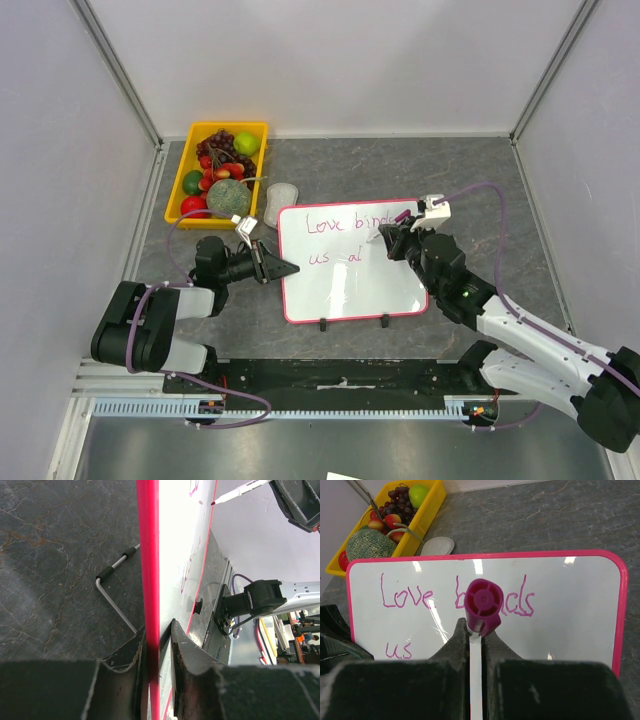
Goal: Write a sentence on the whiteboard
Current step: Write with the whiteboard marker on the whiteboard.
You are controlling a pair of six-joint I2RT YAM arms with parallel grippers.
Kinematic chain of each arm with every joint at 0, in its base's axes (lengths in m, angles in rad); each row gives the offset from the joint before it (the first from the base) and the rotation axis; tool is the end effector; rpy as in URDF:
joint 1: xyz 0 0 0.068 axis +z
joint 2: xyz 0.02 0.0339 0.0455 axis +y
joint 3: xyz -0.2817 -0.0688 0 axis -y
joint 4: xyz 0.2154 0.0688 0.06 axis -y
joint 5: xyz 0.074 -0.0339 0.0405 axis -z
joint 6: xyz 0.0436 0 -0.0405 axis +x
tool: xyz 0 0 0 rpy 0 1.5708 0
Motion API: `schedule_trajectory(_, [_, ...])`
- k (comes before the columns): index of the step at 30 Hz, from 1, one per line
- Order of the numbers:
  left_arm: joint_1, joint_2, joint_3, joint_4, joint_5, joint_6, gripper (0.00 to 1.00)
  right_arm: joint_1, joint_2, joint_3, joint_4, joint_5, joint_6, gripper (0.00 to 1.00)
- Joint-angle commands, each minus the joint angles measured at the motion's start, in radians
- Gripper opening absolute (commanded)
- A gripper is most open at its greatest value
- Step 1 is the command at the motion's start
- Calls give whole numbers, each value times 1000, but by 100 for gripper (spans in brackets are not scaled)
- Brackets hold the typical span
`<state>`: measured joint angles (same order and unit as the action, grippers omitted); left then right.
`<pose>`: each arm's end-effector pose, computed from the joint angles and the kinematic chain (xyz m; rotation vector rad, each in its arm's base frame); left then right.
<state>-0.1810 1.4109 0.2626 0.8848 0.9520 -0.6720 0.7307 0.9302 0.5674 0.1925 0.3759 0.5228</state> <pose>0.2042 -0.0735 0.1939 0.2569 1.9563 -1.4429 0.1501 0.1130 0.2996 0.0971 1.7636 0.5933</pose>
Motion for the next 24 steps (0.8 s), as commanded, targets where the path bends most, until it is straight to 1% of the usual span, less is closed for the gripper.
schedule_trajectory(1, [-2, -9, -2, 3, -32, 60, 2, -7, 5, 15, 21, 15, -12, 0])
schedule_trajectory(12, [-2, -9, -2, 3, -32, 60, 2, -8, 6, -24, 19, 9, -6, 0])
schedule_trajectory(24, [-2, -7, -2, 2, -32, 58, 2, -8, -31, -73, -1, -15, 17, 0])
